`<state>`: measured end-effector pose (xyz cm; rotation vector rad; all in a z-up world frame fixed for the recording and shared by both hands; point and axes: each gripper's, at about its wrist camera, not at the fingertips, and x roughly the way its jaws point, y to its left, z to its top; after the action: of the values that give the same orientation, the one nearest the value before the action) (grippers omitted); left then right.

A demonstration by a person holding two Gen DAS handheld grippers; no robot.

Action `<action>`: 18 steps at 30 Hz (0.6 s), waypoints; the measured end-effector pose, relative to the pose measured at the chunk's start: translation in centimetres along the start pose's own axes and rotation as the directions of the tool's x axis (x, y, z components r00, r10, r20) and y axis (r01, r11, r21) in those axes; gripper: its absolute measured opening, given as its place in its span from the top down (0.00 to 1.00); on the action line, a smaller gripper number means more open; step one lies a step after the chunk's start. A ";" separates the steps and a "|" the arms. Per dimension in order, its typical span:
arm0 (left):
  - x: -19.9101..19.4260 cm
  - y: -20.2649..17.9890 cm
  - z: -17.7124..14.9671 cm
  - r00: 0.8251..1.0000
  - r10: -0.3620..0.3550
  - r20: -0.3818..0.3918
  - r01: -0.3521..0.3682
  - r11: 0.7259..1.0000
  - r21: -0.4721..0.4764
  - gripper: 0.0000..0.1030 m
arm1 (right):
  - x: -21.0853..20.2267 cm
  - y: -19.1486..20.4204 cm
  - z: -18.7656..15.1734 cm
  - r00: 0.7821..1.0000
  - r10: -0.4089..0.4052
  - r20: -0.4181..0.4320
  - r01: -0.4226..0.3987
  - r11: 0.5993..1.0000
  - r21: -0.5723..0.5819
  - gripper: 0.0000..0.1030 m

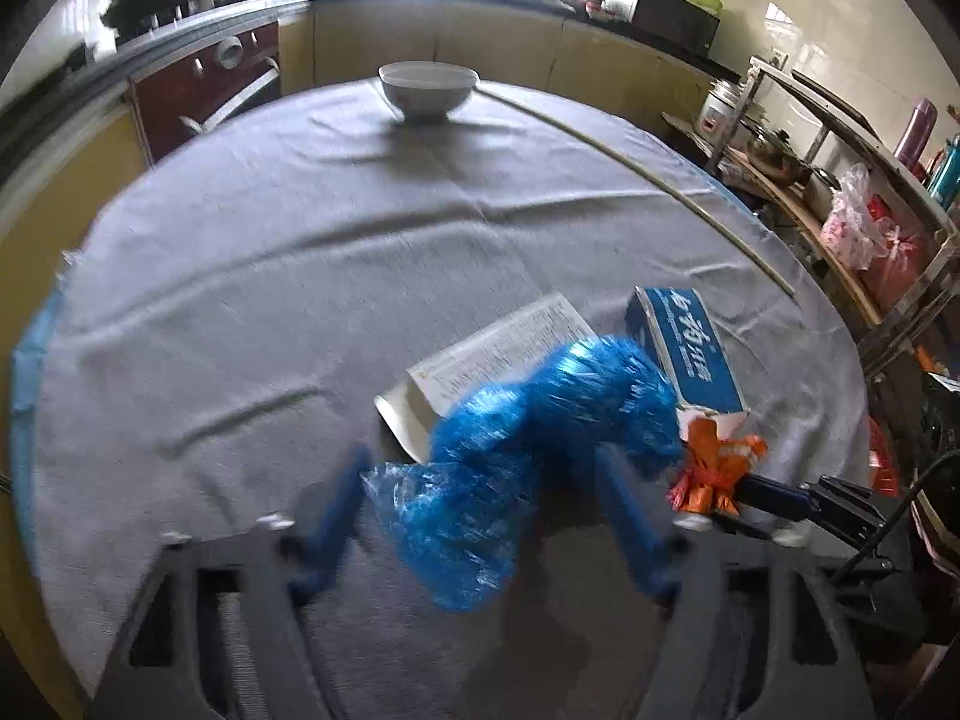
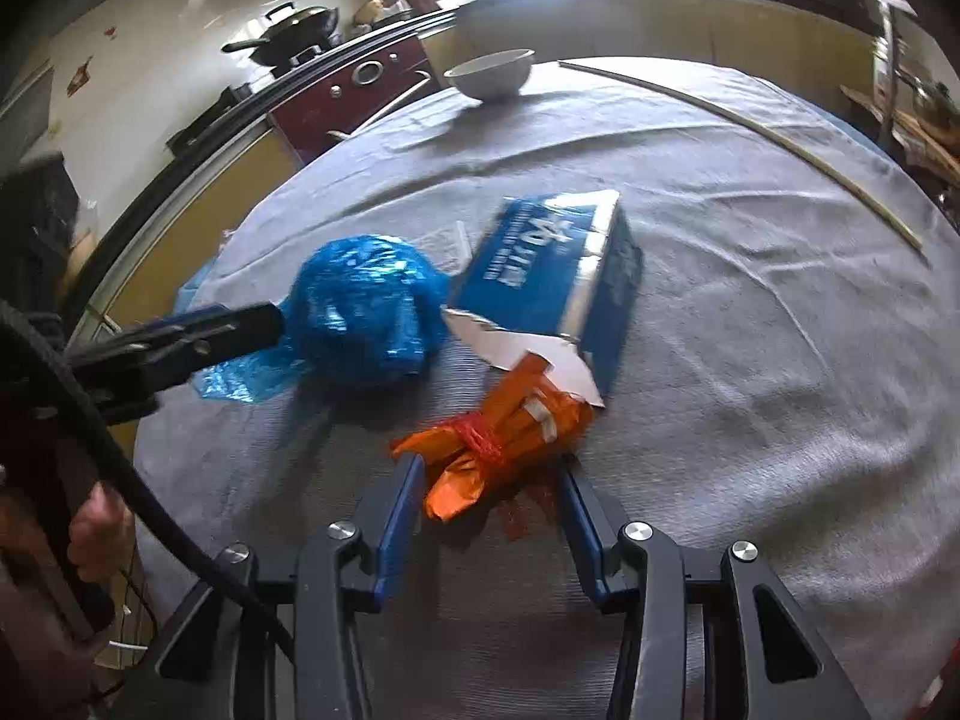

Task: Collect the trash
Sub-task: 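Grasp the blue bag with the left tool while the right tool grasps the orange wrapper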

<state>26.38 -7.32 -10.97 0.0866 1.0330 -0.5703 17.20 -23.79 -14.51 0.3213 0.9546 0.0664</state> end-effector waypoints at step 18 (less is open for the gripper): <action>-2.3 -1.4 -4.7 0.993 -0.114 -0.009 0.113 0.993 -0.021 0.92 | -0.2 -1.6 0.6 0.999 0.045 -0.029 -0.041 0.992 0.122 0.51</action>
<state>21.14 -6.04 -11.29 0.0127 1.0580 -0.6629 17.49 -25.52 -14.51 0.4542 0.9856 0.0529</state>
